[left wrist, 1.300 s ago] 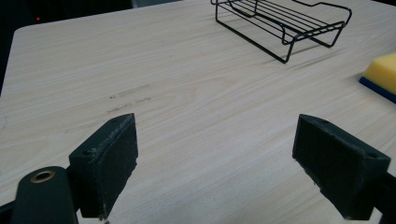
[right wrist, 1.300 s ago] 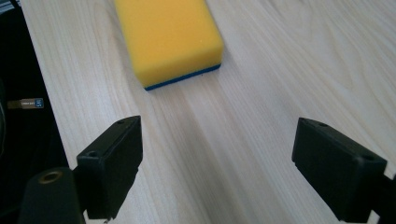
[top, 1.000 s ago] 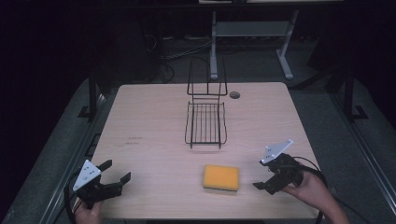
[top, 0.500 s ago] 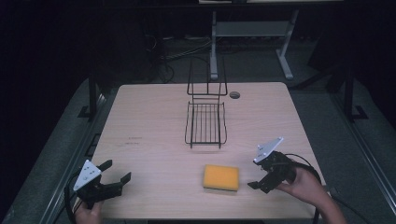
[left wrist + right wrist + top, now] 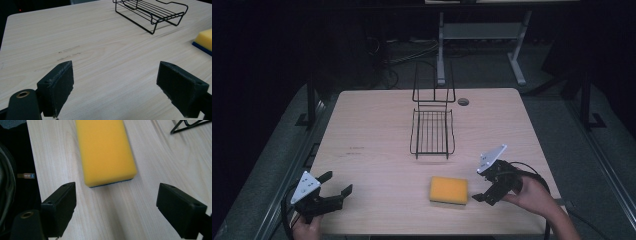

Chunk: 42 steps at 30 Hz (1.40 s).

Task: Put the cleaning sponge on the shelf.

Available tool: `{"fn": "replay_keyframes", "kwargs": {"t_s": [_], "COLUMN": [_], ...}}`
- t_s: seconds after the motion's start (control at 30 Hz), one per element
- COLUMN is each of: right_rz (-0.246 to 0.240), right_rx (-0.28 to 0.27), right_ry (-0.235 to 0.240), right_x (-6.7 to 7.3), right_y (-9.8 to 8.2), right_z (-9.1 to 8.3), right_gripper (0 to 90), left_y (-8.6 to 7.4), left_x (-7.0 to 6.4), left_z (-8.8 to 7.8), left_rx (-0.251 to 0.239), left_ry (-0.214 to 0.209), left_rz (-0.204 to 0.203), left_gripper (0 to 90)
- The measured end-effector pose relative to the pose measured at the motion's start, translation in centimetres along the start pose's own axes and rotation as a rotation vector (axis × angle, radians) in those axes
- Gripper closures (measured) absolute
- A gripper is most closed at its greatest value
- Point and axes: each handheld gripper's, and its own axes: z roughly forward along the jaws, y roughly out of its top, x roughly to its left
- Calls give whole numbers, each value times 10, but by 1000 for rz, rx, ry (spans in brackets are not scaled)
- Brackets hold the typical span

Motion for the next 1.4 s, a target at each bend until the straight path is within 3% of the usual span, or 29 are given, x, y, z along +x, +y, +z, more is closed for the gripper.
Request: {"fn": "replay_keyframes", "kwargs": {"t_s": [1.4], "right_rz": [-87], "right_rx": [31], "right_ry": [59], "right_x": [3], "right_y": [33], "right_z": [19], "right_gripper": [157], "left_y": [0], "left_x": [0], "left_z": [0], "left_rx": [-7], "left_ry": [-3], "left_rz": [-1], "left_gripper": [134]}}
